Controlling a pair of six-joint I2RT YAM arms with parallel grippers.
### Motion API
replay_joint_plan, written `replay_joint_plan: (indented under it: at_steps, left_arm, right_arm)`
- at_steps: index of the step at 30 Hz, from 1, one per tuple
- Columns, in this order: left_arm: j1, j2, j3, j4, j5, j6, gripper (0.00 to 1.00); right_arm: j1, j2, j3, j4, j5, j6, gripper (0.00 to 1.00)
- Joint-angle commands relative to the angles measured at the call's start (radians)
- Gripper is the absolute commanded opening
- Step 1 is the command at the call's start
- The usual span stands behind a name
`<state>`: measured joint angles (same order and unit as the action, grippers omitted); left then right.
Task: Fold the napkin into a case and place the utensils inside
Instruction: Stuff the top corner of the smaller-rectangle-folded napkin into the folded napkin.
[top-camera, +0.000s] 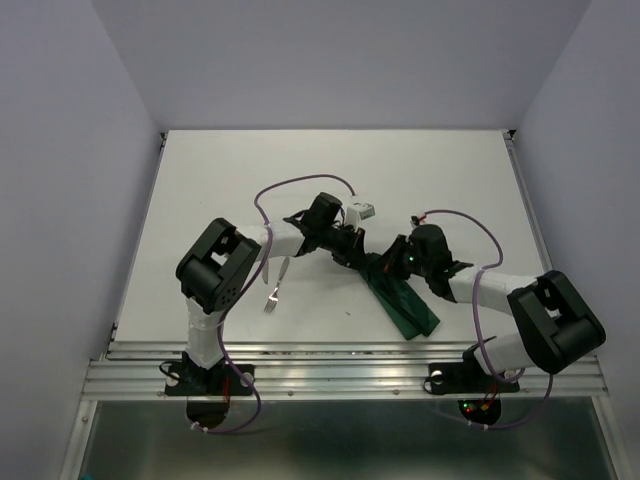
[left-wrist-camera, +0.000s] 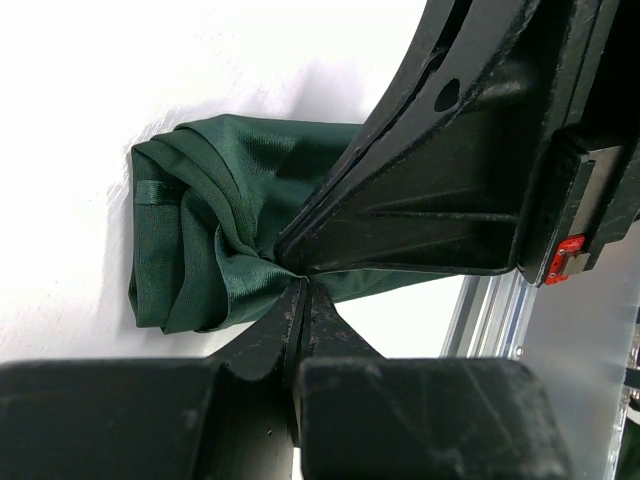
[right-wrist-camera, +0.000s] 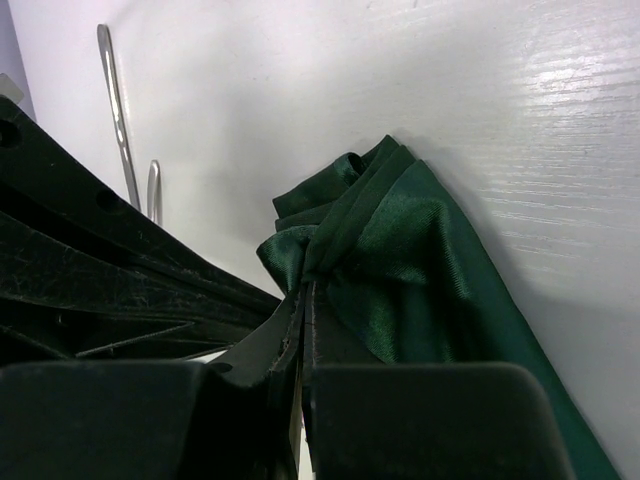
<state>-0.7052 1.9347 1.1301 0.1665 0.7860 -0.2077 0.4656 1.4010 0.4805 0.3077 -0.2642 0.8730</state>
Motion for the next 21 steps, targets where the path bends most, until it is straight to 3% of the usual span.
replay_joint_plan:
  at_steps: [1,13,21]
  left_arm:
    - [-0.004,-0.002,0.053,0.019,0.029,0.014,0.0]
    - [-0.004,0.01,0.069,0.018,0.035,0.007,0.0]
    - [-0.002,0.01,0.071,0.013,0.026,0.004,0.0]
  right_arm:
    - [-0.002,0.006,-0.002,0.088,-0.059,-0.016,0.01]
    - [-0.002,0.22,-0.014,0.244,-0.205,0.015,0.01]
    - [0.007,0.24,0.02,0.179,-0.121,0.027,0.01]
